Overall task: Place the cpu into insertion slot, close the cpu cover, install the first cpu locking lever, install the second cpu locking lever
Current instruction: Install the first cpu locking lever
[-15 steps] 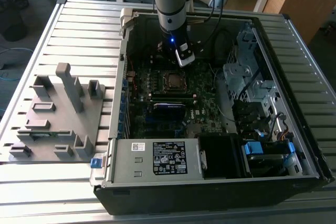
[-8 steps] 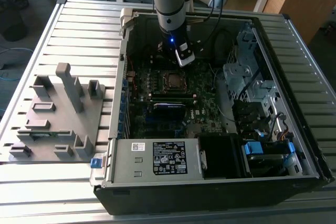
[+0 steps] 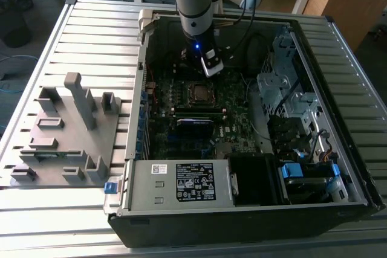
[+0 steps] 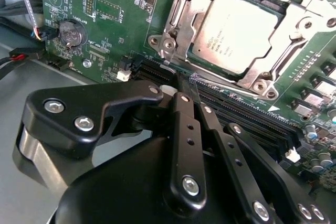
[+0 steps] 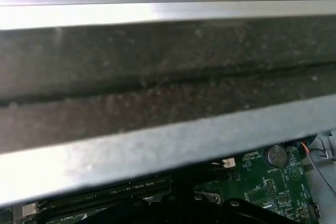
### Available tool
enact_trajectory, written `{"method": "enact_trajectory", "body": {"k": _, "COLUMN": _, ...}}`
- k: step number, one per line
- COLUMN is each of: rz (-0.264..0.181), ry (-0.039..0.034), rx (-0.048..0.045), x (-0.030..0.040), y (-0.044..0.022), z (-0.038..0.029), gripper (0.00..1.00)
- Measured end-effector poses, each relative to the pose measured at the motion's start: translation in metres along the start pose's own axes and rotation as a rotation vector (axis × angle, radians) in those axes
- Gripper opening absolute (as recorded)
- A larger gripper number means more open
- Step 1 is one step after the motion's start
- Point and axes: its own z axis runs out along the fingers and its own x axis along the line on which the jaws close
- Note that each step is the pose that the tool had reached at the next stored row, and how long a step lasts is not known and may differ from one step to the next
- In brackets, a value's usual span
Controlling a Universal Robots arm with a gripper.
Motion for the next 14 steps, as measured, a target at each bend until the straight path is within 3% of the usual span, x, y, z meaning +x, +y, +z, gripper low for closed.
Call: {"method": "enact_trajectory", "body": {"k": 14, "rz": 0.000, "ry": -0.0003, "rx": -0.0001, "x": 0.0046, "y": 0.0015, "z": 0.0004, "gripper": 0.10}}
